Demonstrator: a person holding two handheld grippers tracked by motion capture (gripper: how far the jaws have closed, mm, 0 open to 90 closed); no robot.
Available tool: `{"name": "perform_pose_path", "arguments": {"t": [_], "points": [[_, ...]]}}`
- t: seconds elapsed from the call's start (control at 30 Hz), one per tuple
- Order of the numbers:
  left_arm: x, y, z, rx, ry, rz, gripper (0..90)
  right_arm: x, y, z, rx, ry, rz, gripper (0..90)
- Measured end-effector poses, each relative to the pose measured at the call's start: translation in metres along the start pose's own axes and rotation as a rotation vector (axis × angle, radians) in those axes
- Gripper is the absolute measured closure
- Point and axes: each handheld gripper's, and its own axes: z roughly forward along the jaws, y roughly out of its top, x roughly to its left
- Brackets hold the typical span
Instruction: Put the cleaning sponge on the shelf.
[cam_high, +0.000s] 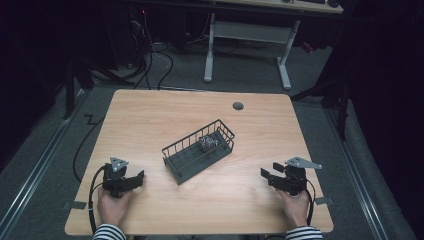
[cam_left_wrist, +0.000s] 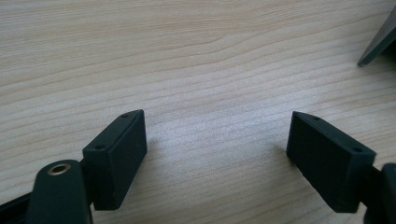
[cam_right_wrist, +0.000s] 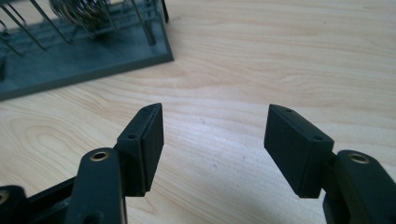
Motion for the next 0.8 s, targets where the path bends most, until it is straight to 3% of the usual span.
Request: {"name": "perform_pose_path", "arguments": {"t": [0.23,0.8], "points": [[0.0,0.0,0.0,0.0,0.0,0.0,20.7,0.0,-0.014,0.011,0.025,-0.033,0.003,37.9],[0.0,0.0,0.0,0.0,-0.001,0.001,20.7,0.012,-0.024,0.031,0.11,-0.089,-0.066,36.4]]}}
